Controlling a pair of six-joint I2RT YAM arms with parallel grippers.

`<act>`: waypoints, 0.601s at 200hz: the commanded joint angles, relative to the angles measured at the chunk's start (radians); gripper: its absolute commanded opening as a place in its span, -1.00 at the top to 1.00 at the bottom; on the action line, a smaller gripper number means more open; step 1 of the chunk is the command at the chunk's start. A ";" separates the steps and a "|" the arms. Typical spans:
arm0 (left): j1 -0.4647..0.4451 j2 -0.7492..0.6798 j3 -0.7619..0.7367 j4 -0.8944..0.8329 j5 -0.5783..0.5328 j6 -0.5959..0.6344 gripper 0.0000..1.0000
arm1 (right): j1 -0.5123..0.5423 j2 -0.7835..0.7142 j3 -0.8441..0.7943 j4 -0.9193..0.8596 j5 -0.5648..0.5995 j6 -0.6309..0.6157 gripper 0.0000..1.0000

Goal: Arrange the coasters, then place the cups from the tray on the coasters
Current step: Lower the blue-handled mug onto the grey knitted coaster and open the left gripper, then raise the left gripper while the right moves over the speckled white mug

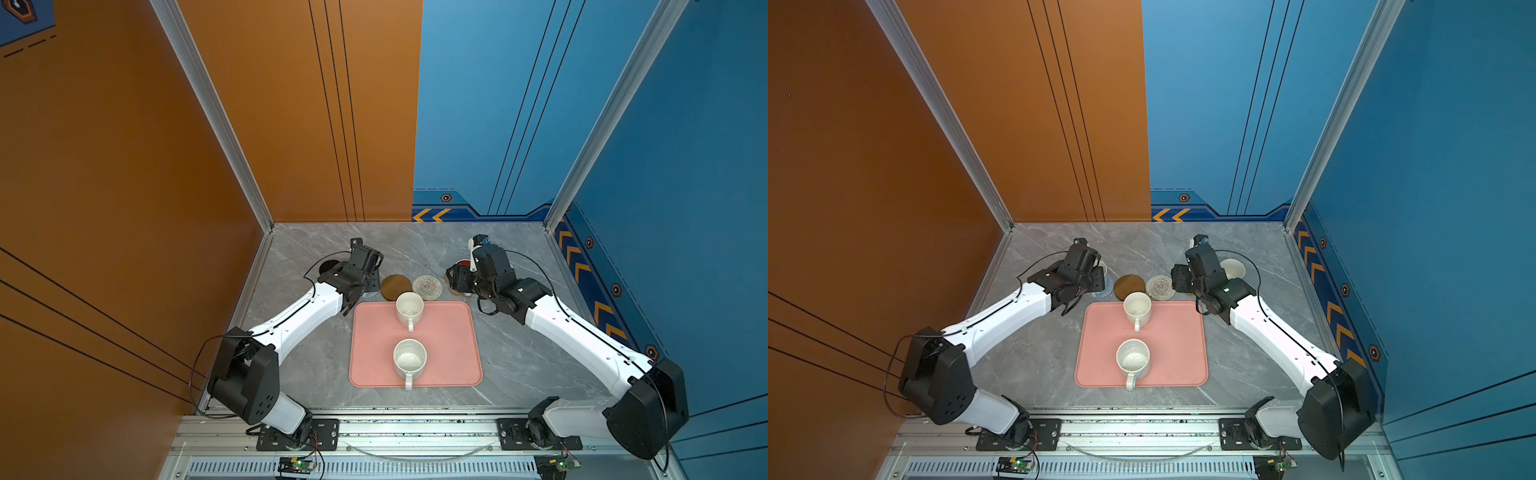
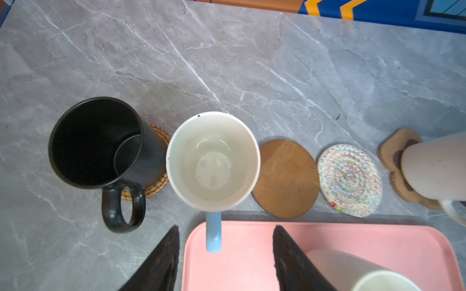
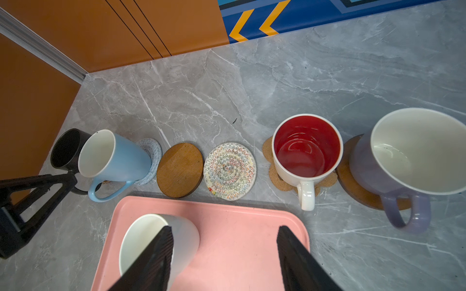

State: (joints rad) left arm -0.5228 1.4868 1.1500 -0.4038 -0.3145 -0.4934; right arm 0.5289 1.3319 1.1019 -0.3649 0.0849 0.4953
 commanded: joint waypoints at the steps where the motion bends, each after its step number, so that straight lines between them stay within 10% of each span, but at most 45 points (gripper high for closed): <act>1: -0.039 -0.064 -0.032 -0.024 -0.037 0.001 -0.22 | -0.003 0.006 0.005 0.009 -0.017 -0.002 -0.28; 120: -0.199 -0.304 -0.195 -0.027 -0.142 -0.079 -0.22 | 0.154 -0.120 0.039 -0.174 0.082 -0.055 -0.26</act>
State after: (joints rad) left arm -0.7021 1.2167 0.9825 -0.4156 -0.4038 -0.5499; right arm 0.6193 1.2533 1.1080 -0.4355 0.1032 0.4728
